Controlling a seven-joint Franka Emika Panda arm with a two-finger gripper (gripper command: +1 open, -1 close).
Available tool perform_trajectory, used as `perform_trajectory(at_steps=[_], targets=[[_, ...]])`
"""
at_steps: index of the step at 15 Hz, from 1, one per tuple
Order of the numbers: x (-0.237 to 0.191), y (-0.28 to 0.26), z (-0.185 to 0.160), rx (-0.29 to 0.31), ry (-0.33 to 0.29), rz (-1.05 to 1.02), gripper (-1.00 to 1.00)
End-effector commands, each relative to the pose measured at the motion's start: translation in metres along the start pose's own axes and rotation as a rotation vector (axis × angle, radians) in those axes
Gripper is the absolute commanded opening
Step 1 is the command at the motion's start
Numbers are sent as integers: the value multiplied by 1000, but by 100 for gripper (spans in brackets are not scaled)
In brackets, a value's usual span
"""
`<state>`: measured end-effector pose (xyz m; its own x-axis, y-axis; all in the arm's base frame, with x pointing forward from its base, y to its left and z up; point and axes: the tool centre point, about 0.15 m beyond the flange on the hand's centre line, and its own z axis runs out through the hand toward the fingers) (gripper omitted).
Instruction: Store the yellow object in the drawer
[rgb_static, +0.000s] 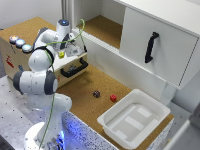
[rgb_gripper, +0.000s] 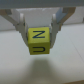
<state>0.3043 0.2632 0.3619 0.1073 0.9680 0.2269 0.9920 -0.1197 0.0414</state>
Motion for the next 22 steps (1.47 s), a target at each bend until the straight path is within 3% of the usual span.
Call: perform_trajectory(at_steps=[1,4,5,12,13,15,16,20,22], targets=[[30,15,40,116,-187,-184,-100],[38,8,39,135,-218,-202,-100],[39,8,34,130,-213,-186,100],[18,20,-29,73,-122,-62,100],[11,22,-33,46,-121,-44,100],[-7,28,-45,-81,-146,12,100],[-15,30,-53,-117,-137,52,100],[-43,40,-94,-195,-61,241,100],[-60,44,-102,-232,-80,309,100]])
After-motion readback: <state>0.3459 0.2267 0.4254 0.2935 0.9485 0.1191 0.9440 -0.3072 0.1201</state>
